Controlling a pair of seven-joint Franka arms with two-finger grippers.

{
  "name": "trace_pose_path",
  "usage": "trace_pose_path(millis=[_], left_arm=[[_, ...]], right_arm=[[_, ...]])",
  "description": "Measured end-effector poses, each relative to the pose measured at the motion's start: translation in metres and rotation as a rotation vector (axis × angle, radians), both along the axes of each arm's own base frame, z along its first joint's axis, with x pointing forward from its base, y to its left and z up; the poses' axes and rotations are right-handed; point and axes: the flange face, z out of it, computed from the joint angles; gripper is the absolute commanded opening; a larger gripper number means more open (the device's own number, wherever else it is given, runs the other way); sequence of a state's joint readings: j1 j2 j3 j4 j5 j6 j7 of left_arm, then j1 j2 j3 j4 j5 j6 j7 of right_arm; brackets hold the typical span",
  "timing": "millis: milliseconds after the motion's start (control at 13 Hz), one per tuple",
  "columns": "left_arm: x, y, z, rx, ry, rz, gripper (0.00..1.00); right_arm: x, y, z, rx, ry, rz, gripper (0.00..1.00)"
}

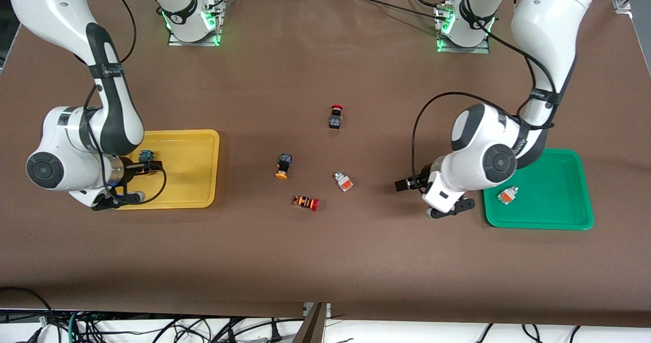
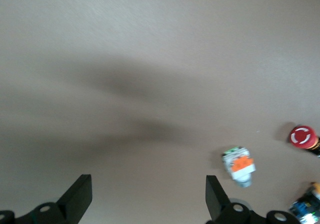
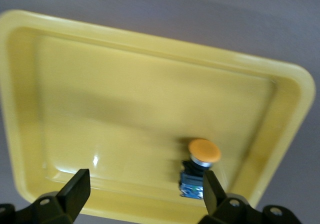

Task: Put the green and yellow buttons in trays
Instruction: 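Open both grippers to release the buttons into the trays, then move both grippers to the second white and yellow buttons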

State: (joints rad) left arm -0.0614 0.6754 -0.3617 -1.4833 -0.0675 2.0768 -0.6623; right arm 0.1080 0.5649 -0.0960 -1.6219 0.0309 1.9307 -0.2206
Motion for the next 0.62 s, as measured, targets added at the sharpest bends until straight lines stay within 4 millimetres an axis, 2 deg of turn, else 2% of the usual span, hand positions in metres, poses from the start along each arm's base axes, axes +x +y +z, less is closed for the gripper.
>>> trace_pose_path(millis=[309, 617], left_arm=[[-0.004, -0.057, -0.018, -0.013, 0.002, 0.163, 1.0], [-0.021, -0.112, -0.052, -0.04, -0.013, 0.278, 1.0]], right_arm=[[0.0, 0.065, 0.006, -0.002, -0.016, -0.069, 0.99], [-0.015, 0.149, 0.008, 0.004, -0.016, -0.161, 0.99]])
